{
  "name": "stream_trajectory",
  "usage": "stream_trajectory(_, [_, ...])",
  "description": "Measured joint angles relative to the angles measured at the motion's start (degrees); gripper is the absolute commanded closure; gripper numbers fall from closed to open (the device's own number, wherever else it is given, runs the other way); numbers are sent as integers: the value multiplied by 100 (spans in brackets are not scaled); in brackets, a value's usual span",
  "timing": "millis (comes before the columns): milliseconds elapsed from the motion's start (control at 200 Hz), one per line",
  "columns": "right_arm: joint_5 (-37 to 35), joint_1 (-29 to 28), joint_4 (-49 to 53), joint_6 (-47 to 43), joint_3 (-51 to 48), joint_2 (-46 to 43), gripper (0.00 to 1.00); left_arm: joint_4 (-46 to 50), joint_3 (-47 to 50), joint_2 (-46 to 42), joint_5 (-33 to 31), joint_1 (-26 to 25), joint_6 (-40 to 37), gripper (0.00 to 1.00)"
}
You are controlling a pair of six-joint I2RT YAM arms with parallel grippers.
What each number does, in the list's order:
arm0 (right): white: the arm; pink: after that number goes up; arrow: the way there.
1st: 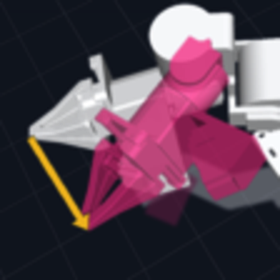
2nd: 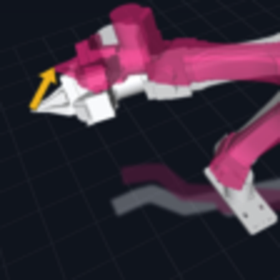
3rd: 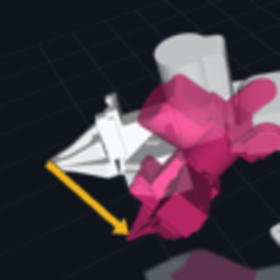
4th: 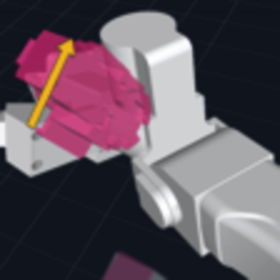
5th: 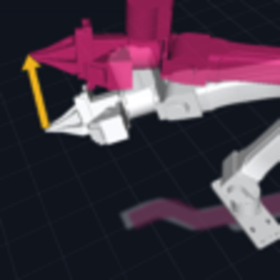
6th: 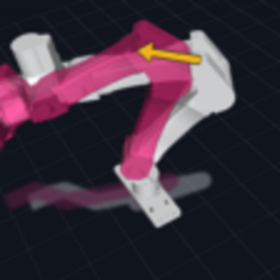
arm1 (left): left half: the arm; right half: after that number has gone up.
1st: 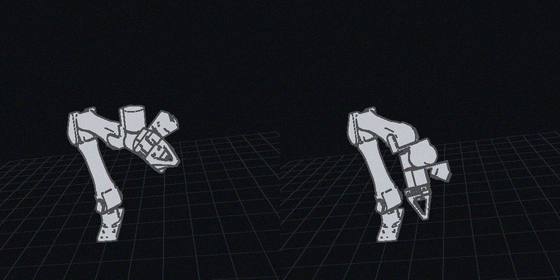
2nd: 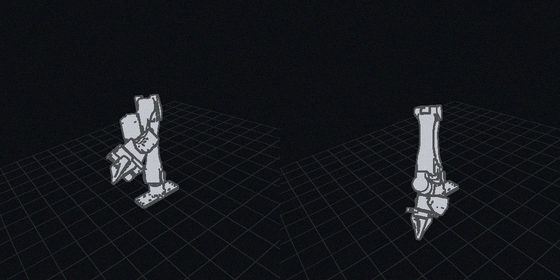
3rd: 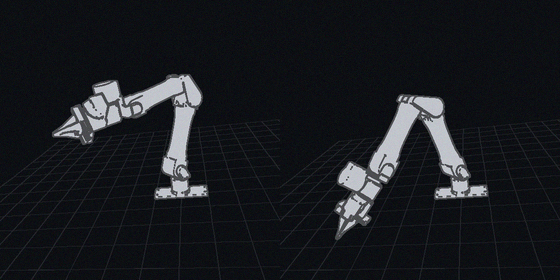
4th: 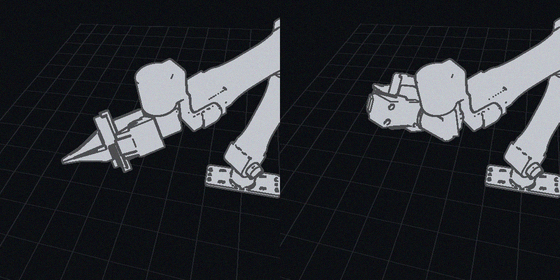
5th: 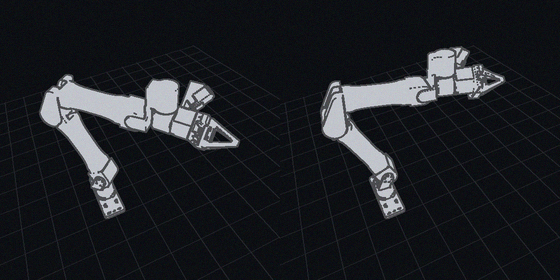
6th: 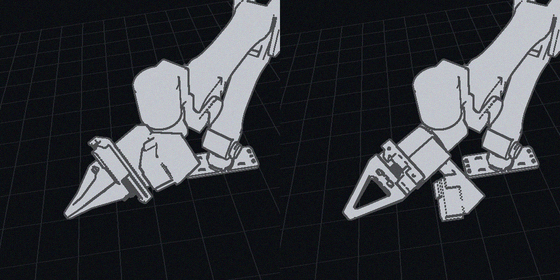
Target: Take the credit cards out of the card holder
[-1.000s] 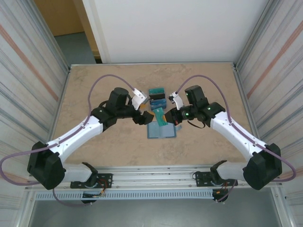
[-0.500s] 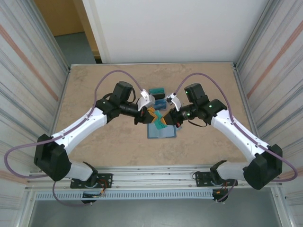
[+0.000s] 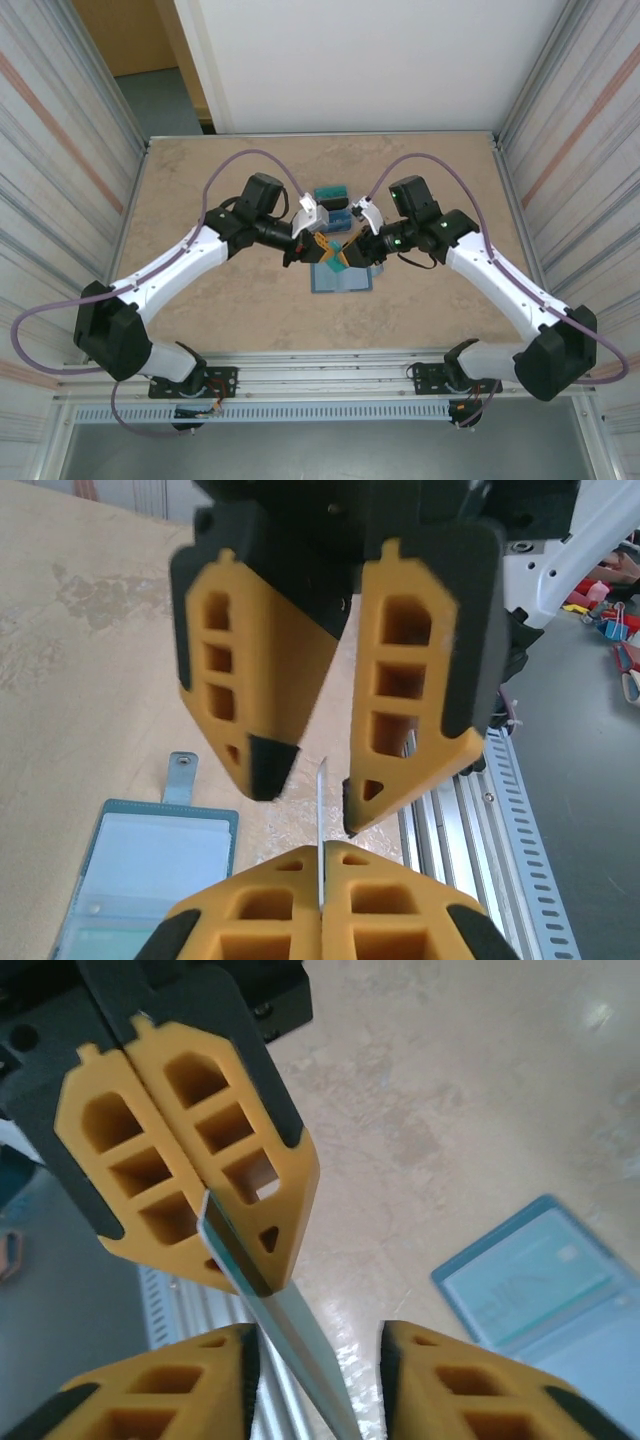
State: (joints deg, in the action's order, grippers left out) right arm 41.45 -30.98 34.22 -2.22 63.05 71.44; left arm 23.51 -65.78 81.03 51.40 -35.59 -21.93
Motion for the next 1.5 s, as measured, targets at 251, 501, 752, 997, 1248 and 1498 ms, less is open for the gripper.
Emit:
stream_trajectory(251, [-415,271,-1185,684,-1034,-1244,46,-1322,1169,-979,-914,-4,1139,100])
stream_trajectory(501, [-256,337,-2988,1838,-2194,-1801,46,-3405,2527,-1987,-2111,-2,3036,100])
stream_trajectory(752, [199,254,-4494,2583,-2315,-1156,47,-4861,3082,-2149,-2476,-2,4426,100])
stream_trajectory(997, [494,-26,-5095,2778,-1967,-367,49,-5670,3174,-2149,-2492,-2,5086,100])
stream_trajectory(1248, [732,-94,-5602,2973,-1803,-85,60,-6074,3211,-2149,-2402,-2,5359,100])
stream_trajectory(1498, [907,-92,-5796,3091,-1751,-66,89,-6328,3281,-2149,-2275,-2,5501,100])
